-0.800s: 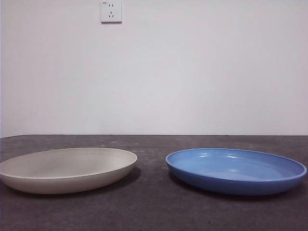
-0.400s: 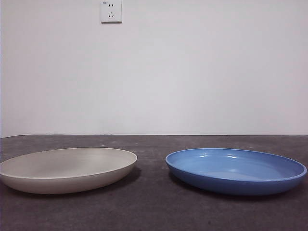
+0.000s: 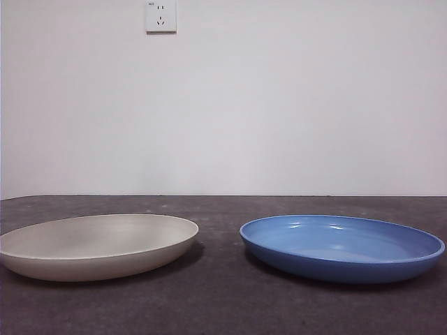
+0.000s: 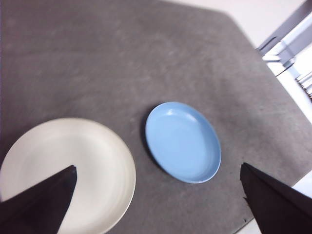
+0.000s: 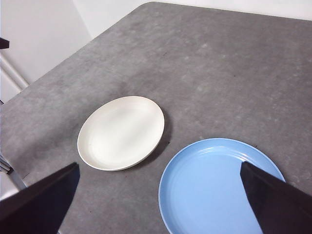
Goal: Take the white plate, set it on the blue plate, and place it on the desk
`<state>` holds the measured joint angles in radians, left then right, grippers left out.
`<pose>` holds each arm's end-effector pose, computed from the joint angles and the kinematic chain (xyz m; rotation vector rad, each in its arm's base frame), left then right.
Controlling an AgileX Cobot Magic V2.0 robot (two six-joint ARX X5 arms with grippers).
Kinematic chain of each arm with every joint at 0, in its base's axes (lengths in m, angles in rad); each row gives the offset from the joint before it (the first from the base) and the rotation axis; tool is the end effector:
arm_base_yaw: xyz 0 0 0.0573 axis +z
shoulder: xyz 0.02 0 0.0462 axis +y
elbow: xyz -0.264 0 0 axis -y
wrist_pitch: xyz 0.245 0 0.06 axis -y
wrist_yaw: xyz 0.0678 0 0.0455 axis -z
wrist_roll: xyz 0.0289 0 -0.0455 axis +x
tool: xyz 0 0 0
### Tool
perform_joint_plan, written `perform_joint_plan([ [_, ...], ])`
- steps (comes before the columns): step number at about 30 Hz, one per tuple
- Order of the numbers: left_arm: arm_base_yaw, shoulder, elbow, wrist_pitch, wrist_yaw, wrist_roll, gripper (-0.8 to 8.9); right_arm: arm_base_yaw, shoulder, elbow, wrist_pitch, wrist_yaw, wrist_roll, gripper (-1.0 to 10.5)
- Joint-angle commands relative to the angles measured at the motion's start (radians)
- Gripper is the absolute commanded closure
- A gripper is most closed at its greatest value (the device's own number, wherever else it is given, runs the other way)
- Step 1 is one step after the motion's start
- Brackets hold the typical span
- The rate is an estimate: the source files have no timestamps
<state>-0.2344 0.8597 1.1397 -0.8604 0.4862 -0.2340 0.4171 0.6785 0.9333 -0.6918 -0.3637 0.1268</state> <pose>0.1375 -0.0467 0.3777 -0.2919 0.6683 -0.6287 0.1077 0.0590 0.3489 0.1064 0.4960 0.7385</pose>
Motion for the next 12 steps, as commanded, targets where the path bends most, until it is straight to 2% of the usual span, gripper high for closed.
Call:
perform_joint_plan([
  [1,0.026,0.075,0.072,-0.053,0.000,0.016,0.98,0.004,0.005,0.017,0.009,-0.002,-0.008,3.5],
  [7,0.111,0.229,0.107,-0.113,0.018,0.042,0.98,0.004,0.005,0.017,0.009,-0.003,-0.008,3.5],
  [12,0.185,0.361,0.107,-0.129,0.078,0.066,0.98,0.004,0.005,0.017,0.008,-0.003,-0.008,3.5],
])
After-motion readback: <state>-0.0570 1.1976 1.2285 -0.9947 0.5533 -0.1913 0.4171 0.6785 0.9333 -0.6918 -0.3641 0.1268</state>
